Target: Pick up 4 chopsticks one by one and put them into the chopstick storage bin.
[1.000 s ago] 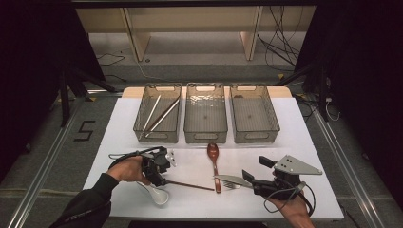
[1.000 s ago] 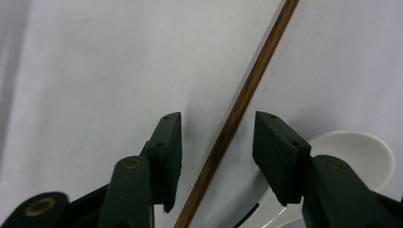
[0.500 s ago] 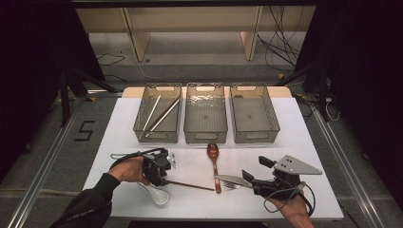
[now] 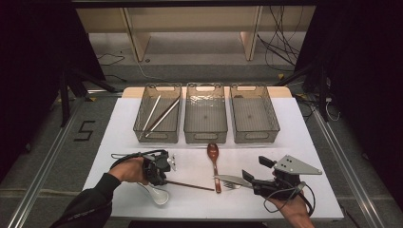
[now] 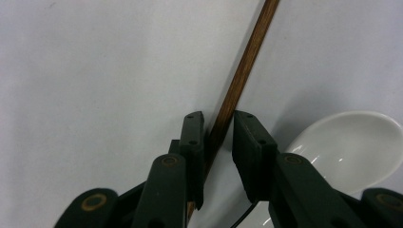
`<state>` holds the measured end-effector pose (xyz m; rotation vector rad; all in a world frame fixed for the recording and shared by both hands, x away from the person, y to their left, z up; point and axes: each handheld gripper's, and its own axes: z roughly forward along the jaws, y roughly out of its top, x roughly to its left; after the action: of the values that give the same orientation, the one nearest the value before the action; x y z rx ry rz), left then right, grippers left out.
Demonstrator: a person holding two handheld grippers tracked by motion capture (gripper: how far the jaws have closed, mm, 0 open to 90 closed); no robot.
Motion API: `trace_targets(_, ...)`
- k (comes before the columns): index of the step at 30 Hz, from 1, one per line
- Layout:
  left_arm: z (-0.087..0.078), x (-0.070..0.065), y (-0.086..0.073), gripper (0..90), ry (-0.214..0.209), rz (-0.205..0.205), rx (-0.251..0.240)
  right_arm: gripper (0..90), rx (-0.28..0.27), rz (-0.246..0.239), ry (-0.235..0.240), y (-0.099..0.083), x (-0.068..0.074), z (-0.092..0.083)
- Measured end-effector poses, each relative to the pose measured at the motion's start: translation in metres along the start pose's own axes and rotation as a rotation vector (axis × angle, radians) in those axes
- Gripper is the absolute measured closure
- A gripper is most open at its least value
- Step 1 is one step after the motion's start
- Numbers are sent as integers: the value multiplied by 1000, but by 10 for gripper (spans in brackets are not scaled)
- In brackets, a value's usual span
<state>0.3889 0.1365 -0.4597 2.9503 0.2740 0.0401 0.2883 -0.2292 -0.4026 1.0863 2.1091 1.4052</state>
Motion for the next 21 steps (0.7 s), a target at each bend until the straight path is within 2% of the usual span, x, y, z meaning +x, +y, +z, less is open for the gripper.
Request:
trace_targets(8,-1,1,-5,767,-13,60,2,251,0,1,-1,0,0,0)
trace_targets(9,-1,1,-6,771,-13,53,-4,251,0,1,-1,0,0,0)
trace_targets(11,-2,1,-7,778,-20,70,10,251,-1,0,-2,0,0,0)
trace_targets(21,-2,1,-8,830,-17,87,16,251,-2,-1,-3,0,0,-1)
